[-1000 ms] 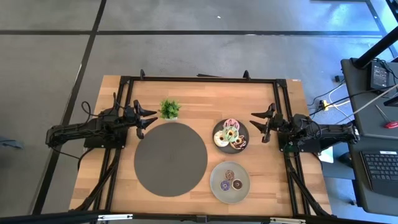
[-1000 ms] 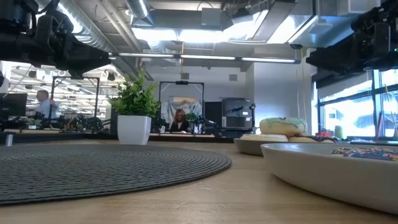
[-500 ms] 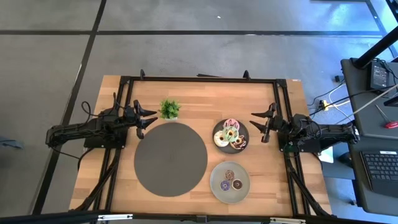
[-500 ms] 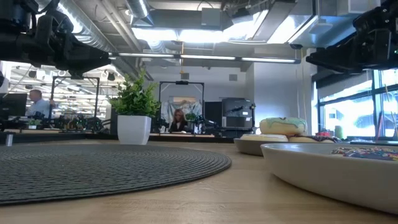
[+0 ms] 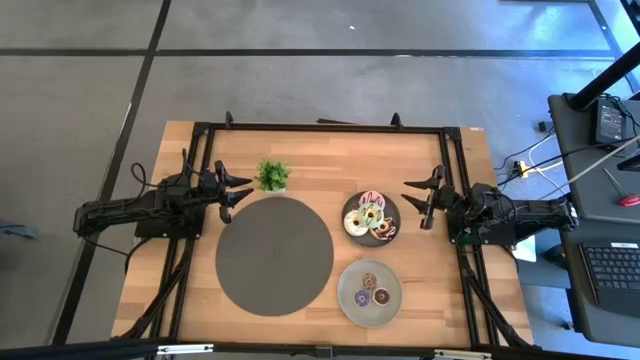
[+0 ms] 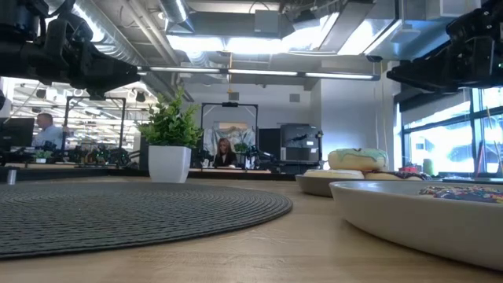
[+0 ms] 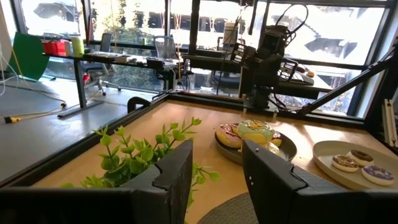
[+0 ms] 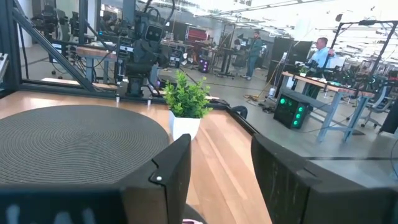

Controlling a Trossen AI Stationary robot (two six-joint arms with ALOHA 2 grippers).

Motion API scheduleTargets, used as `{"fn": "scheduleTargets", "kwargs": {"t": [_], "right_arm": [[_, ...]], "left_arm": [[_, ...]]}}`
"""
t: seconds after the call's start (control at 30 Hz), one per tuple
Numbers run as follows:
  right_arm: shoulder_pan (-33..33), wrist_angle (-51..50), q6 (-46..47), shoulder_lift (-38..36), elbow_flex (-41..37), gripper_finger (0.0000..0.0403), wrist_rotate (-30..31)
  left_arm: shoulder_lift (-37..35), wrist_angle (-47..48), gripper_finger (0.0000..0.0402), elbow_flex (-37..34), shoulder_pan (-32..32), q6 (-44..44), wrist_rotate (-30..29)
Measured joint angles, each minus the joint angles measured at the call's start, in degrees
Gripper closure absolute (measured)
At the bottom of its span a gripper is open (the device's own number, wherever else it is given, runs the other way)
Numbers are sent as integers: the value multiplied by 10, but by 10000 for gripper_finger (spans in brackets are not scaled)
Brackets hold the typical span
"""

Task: Pick & Place donuts
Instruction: Return to Home Position

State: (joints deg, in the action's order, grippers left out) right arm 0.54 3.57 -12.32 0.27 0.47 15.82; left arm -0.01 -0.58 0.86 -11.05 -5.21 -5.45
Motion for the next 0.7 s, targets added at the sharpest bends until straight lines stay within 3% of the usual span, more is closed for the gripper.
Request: {"fn": "scheduleTargets", "kwargs": {"t": [0.7], "right_arm": [[0, 0, 0, 0, 0, 234, 0]], "left_arm": [[0, 0, 267, 0, 0, 0, 0]]}}
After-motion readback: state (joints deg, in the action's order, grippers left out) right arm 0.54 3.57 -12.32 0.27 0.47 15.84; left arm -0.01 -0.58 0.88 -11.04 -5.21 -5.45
